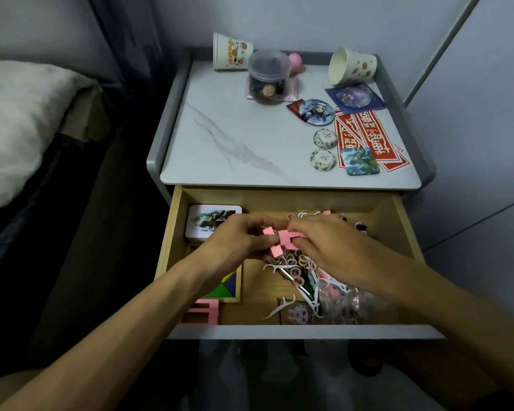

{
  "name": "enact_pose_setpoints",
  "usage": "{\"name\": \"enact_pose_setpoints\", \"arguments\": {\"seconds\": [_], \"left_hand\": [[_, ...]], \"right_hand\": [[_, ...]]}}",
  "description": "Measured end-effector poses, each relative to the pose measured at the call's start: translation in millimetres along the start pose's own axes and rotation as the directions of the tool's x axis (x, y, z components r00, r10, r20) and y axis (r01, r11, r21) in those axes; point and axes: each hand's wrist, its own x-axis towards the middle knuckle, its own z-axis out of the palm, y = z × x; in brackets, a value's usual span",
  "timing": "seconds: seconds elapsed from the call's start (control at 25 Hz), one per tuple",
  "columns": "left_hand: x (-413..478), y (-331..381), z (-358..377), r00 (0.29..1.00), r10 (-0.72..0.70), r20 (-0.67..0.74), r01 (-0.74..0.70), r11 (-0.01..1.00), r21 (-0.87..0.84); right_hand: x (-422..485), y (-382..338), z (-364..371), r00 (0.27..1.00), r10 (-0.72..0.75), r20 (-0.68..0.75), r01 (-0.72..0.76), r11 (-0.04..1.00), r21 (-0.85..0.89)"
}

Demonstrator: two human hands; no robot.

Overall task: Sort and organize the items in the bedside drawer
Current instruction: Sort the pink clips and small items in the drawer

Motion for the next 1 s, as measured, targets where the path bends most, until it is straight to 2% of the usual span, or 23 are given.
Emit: {"name": "enact_pose_setpoints", "arguments": {"seconds": [0.12,0.4,0.6,0.68,0.76,0.84,0.92,1.0], "left_hand": [[-3,0,0,0.999,0.033,0.019,-0.035,0.997,0.064],[-1,4,0,0.994,0.067,-0.091,-0.070,0.997,-0.037],[-1,6,-4,0.982,0.069,-0.174,-0.066,0.998,0.023],[-2,7,-6,0.977,0.077,-0.199,-0.072,0.997,0.034],[-3,10,-8,0.977,0.080,-0.197,-0.084,0.996,-0.012],[-6,13,-8,0.980,0.085,-0.180,-0.094,0.995,-0.042],[-7,14,-7,0.984,0.087,-0.158,-0.095,0.995,-0.041],[-7,14,-6,0.988,0.078,-0.131,-0.083,0.996,-0.038]], "right_hand": [[-1,-6,1,0.998,0.026,-0.048,-0.026,1.000,0.004],[9,-13,-2,0.995,0.051,-0.081,-0.050,0.999,0.018],[12,-6,-5,0.986,0.117,-0.118,-0.120,0.992,-0.022],[12,-3,-7,0.978,0.179,-0.110,-0.177,0.984,0.023],[13,0,-11,0.953,0.255,-0.164,-0.230,0.961,0.156],[13,2,-17,0.904,0.355,-0.238,-0.246,0.887,0.390],[13,0,-21,0.861,0.455,-0.229,-0.198,0.714,0.672],[12,-5,-20,0.841,0.510,-0.178,-0.149,0.536,0.831]]}}
